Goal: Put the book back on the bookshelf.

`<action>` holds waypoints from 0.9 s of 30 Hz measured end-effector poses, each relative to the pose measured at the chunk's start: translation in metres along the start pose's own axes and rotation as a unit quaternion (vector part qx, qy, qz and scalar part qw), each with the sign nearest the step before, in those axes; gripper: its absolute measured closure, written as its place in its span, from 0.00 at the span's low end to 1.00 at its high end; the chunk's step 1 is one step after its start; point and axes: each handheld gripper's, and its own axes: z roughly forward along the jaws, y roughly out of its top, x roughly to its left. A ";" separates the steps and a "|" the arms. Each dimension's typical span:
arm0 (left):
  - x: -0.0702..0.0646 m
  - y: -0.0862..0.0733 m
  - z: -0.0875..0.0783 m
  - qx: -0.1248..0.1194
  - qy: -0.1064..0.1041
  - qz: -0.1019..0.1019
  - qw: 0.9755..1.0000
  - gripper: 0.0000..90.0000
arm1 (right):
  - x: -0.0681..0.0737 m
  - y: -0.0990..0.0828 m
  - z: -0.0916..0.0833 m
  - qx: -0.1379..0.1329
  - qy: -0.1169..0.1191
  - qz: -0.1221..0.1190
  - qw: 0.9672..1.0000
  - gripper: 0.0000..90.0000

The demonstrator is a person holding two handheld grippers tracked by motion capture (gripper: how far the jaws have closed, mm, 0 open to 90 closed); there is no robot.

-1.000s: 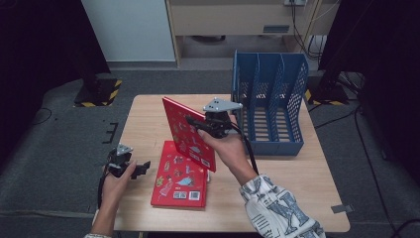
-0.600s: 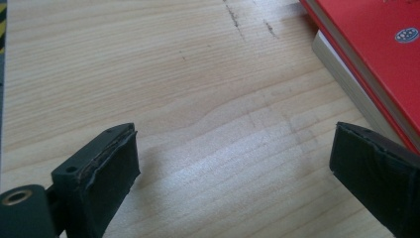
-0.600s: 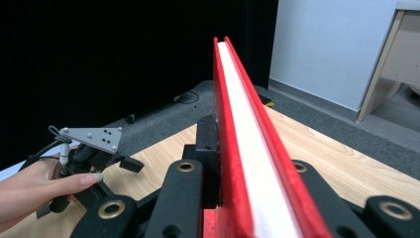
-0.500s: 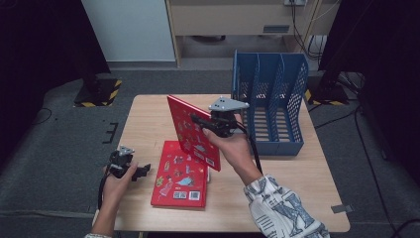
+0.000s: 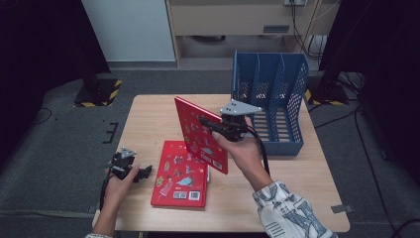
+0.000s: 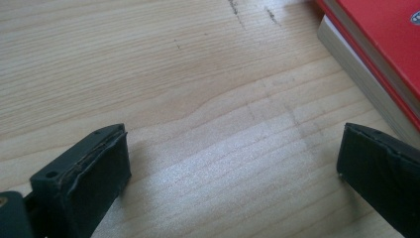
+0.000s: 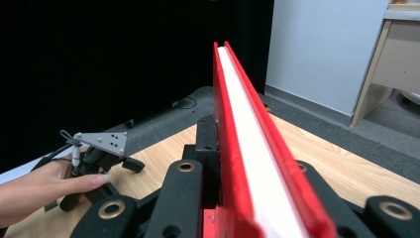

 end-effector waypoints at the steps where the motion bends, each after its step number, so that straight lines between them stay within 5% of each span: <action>1: 0.000 0.000 0.000 -0.003 0.000 0.000 1.000 0.00 | 0.000 0.000 -0.003 0.000 0.001 -0.001 1.000 0.87; 27: 0.000 -0.001 0.000 -0.003 0.000 0.000 1.000 0.00 | -0.014 -0.023 -0.075 -0.007 -0.023 0.004 1.000 0.87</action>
